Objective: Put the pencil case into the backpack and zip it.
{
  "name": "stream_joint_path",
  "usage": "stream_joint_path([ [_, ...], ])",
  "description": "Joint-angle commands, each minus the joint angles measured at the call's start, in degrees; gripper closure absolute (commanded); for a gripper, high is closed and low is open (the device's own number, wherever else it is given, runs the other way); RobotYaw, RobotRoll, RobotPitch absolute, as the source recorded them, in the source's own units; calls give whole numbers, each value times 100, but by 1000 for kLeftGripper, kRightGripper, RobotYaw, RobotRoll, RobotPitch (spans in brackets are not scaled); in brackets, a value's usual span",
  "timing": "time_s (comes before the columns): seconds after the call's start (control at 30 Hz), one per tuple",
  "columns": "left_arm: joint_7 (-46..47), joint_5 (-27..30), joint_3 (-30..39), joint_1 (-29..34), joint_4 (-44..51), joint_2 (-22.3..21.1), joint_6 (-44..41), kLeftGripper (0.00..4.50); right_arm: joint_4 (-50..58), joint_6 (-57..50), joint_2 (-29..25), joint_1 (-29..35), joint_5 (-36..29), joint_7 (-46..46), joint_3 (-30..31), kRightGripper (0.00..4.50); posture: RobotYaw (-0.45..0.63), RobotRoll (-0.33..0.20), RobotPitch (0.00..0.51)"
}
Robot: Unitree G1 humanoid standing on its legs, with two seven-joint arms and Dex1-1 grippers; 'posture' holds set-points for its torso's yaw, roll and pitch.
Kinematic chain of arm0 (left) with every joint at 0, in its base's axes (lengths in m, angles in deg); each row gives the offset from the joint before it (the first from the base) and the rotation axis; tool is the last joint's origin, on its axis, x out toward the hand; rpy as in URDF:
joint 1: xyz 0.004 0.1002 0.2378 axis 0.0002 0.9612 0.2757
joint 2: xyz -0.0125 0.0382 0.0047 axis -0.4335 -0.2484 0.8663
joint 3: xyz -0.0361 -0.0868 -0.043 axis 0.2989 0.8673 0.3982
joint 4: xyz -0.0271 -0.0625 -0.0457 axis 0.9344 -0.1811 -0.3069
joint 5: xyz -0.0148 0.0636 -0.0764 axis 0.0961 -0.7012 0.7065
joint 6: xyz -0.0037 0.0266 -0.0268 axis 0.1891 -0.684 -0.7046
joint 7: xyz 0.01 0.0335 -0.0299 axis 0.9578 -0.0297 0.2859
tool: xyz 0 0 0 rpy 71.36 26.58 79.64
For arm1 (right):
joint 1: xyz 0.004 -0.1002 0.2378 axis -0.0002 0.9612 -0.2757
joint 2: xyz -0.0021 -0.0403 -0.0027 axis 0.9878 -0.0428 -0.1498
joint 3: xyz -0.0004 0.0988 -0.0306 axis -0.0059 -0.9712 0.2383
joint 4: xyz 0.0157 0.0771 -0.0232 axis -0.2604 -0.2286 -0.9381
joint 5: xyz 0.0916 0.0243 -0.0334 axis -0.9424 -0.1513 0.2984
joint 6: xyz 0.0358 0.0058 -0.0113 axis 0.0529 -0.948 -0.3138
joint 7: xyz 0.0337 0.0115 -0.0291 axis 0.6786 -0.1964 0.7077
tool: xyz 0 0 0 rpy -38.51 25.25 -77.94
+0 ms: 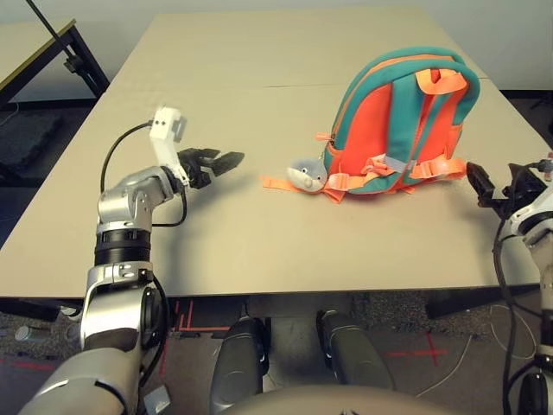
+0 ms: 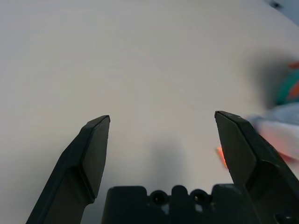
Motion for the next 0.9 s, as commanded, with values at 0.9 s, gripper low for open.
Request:
stream_joint_path([
  [0.9,1714,-272,426,173,-1700,-529,2323,0,-1978,1538,-86,-931,681,-509,177,16,-123,0,181],
])
